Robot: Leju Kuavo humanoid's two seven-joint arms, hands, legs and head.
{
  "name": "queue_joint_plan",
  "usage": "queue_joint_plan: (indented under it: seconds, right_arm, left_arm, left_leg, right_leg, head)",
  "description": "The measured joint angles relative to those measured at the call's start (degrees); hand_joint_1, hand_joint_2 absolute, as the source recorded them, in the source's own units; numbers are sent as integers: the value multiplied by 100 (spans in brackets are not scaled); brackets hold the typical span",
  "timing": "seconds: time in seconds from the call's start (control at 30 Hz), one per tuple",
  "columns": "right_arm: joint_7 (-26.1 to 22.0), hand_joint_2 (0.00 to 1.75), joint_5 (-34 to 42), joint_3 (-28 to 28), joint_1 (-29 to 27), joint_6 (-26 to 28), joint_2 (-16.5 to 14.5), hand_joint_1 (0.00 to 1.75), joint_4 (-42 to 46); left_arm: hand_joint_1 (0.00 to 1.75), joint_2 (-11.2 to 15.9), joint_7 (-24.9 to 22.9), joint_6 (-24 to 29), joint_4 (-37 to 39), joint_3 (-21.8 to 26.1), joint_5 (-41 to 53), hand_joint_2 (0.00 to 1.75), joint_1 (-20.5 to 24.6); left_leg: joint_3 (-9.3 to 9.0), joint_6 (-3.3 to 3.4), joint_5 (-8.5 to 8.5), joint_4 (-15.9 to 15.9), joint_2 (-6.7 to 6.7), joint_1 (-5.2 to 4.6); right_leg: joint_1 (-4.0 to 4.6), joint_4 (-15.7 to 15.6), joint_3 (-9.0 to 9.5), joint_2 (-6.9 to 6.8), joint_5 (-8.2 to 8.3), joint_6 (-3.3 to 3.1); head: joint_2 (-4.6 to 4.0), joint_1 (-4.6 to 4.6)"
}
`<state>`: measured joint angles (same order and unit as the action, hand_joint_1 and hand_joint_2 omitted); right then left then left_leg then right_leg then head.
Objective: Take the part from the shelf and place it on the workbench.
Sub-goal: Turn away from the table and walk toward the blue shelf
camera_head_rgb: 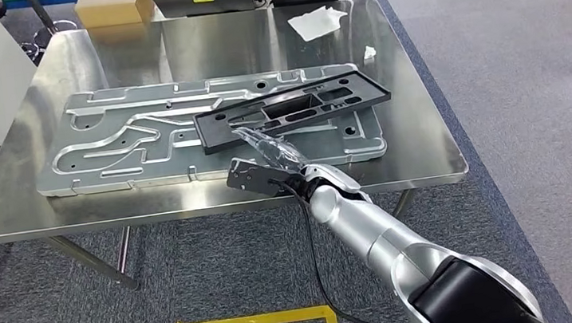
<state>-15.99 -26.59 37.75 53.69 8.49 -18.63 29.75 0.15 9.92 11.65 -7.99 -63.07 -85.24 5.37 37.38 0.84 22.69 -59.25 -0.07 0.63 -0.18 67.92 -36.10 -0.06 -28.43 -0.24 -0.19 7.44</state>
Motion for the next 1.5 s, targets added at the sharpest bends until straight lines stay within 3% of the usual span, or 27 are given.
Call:
queue_joint_plan:
  seconds: [0.07, 0.1, 0.17, 0.2, 0.27, 0.33, 0.37, 0.4, 0.43, 0.5, 0.57, 0.6, 0.67, 0.8, 0.83, 0.93, 0.97, 1.0, 1.07, 1.13, 1.17, 1.23, 1.27, 1.3, 1.4, 1.43, 1.5]
  right_arm:
    - [-47, 0, 31, -44, -12, -7, -7, 0, 56]
    - [-71, 0, 55, -67, -27, -13, -9, 0, 74]
    - [-120, 0, 104, -106, -92, -31, -11, 0, 79]
    - [-144, 0, 128, -123, -135, -42, -16, 0, 75]
    - [-196, 0, 180, -156, -222, -65, -34, 0, 58]
    - [-233, 0, 225, -189, -309, -85, -46, 0, 34]
    - [-252, 0, 249, -205, -355, -90, -48, 0, 19]
    - [-274, 0, 274, -222, -398, -93, -48, 0, 0]
    - [-301, 0, 301, -238, -435, -91, -46, 0, -21]
    - [-360, 0, 343, -271, -473, -76, -42, 0, -71]
    - [-410, 0, 379, -299, -483, -54, -30, 0, -120]
    - [-432, 0, 392, -313, -484, -45, -26, 0, -145]
    - [-456, 0, 403, -331, -487, -37, -21, 0, -185]
    - [-462, 0, 404, -338, -487, -36, -21, 0, -201]
    - [-464, 0, 404, -342, -485, -36, -19, 0, -215]
    - [-484, 0, 403, -360, -487, -20, -3, 0, -325]
    - [-496, 0, 403, -363, -500, -2, 1, 0, -355]
    - [-509, 0, 401, -363, -518, 21, 2, 0, -371]
    - [-541, 0, 392, -363, -541, 67, -6, 0, -379]
    - [-567, 0, 385, -363, -542, 93, -23, 0, -378]
    - [-574, 0, 384, -363, -545, 98, -28, 0, -378]
    - [-578, 0, 385, -363, -564, 96, -29, 0, -382]
    - [-578, 0, 390, -363, -574, 90, -36, 0, -384]
    - [-575, 0, 397, -363, -581, 84, -44, 0, -384]
    - [-541, 0, 429, -363, -608, 84, -69, 0, -375]
    - [-526, 0, 440, -363, -631, 95, -72, 0, -366]
    - [-504, 0, 452, -363, -687, 133, -72, 0, -335]
  left_arm:
    - [0, -25, 1, 11, -2, -1, -9, 0, 3]
    - [0, -35, 1, 16, -3, 0, -17, 0, 3]
    - [0, -41, 13, 30, -3, 1, -41, 0, -5]
    - [0, -44, 24, 37, -2, 1, -52, 0, -10]
    - [0, -53, 48, 48, -2, 1, -71, 0, -17]
    - [0, -61, 68, 46, -2, 1, -76, 0, -21]
    - [0, -62, 77, 42, -2, 1, -73, 0, -24]
    - [0, -60, 84, 36, -2, 1, -67, 0, -29]
    - [0, -55, 87, 31, -1, -1, -60, 0, -34]
    - [0, -45, 85, 28, -2, -8, -49, 0, -36]
    - [0, -39, 78, 30, -2, -16, -42, 0, -33]
    - [0, -38, 70, 32, -3, -20, -39, 0, -33]
    - [0, -37, 53, 37, -3, -25, -38, 0, -43]
    - [0, -37, 49, 39, -3, -27, -38, 0, -47]
    - [0, -38, 46, 39, -3, -29, -38, 0, -45]
    - [0, -31, 58, 37, -2, -48, -36, 0, -34]
    - [0, -27, 79, 31, -2, -56, -34, 0, -34]
    - [0, -26, 104, 22, -2, -63, -31, 0, -39]
    - [0, -30, 138, 8, -3, -79, -22, 0, -43]
    - [0, -35, 151, 3, -3, -97, -17, 0, -45]
    - [0, -37, 153, 2, -3, -104, -17, 0, -48]
    - [0, -36, 148, 2, -3, -112, -19, 0, -62]
    - [0, -34, 142, 3, -3, -114, -22, 0, -71]
    - [0, -33, 133, 3, -3, -115, -27, 0, -80]
    - [0, -29, 107, 4, -3, -115, -40, 0, -79]
    - [0, -26, 102, 7, -3, -115, -42, 0, -76]
    - [0, -16, 95, 20, -3, -115, -44, 0, -72]
  left_leg:
    - [52, -52, -95, 13, 0, -4]
    - [62, -87, -144, 31, 1, 3]
    - [75, -158, -223, 76, -2, 17]
    - [103, -181, -164, 48, -5, 19]
    - [234, -213, 272, -330, -9, 26]
    - [397, -248, 801, -1032, -9, 36]
    - [429, -267, 904, -1323, -9, 42]
    - [390, -284, 872, -1465, -8, 46]
    - [269, -299, 744, -1432, -7, 52]
    - [-201, -316, 518, -861, -3, 64]
    - [-635, -267, 575, -194, -17, 40]
    - [-729, -225, 644, -20, -27, 22]
    - [-730, -151, 632, 16, -38, -3]
    - [-718, -124, 618, 15, -39, -9]
    - [-696, -91, 584, 23, -28, 4]
    - [-329, 53, 242, 42, 13, 37]
    - [-184, 65, 126, 41, 15, 34]
    - [-97, 53, 57, 40, 14, 32]
    - [21, 16, -55, 36, 7, 22]
    - [83, -47, -165, 50, 7, 18]
    - [99, -86, -226, 74, 9, 21]
    - [118, -159, -307, 123, 6, 33]
    - [156, -184, -221, 72, 2, 38]
    - [219, -203, -22, -90, -2, 40]
    - [479, -246, 798, -1145, 1, 54]
    - [503, -261, 880, -1443, 1, 54]
    - [301, -276, 676, -1520, 1, 54]
  right_leg:
    - [57, -732, 511, 14, -58, -88]
    - [81, -915, 613, 14, -97, -106]
    - [80, -1029, 600, 1, -3, -127]
    - [64, -1072, 576, -11, 63, -152]
    - [33, -1132, 480, -34, 214, -201]
    - [43, -1127, 324, -40, 337, -225]
    - [46, -1115, 237, -44, 396, -220]
    - [45, -1098, 145, -48, 453, -210]
    - [39, -1073, 48, -50, 508, -195]
    - [24, -997, -138, -50, 600, -145]
    - [28, -915, -267, -53, 677, -81]
    - [36, -894, -300, -56, 719, -51]
    - [44, -898, -312, -60, 790, -13]
    - [44, -903, -315, -59, 817, 2]
    - [35, -885, -335, -50, 790, 19]
    - [-20, 309, -603, -18, -92, 153]
    - [-30, 629, -581, -16, -281, 174]
    - [-30, 508, -391, -14, -157, 157]
    - [-5, -222, 218, -3, -36, 82]
    - [35, -867, 667, 6, -116, 16]
    - [55, -1020, 742, 7, -140, -8]
    - [50, -1101, 692, -9, -31, -64]
    - [37, -1132, 652, -19, 42, -109]
    - [22, -1162, 597, -30, 123, -150]
    - [35, -1168, 355, -43, 329, -213]
    - [44, -1159, 266, -49, 393, -214]
    - [52, -1122, 77, -58, 513, -198]
  head:
    - [1, 2]
    - [1, 2]
    - [1, 2]
    - [1, 2]
    - [0, 3]
    - [0, 3]
    - [-1, 3]
    - [-1, 3]
    - [0, 3]
    - [0, 4]
    - [0, 3]
    - [-1, 3]
    - [-1, 3]
    - [-1, 1]
    - [-1, 1]
    - [0, 2]
    - [1, 2]
    - [1, 2]
    - [-1, 2]
    - [0, 3]
    - [0, 3]
    - [-1, 3]
    - [-1, 4]
    - [-1, 4]
    - [-1, 5]
    - [0, 4]
    - [-1, 4]
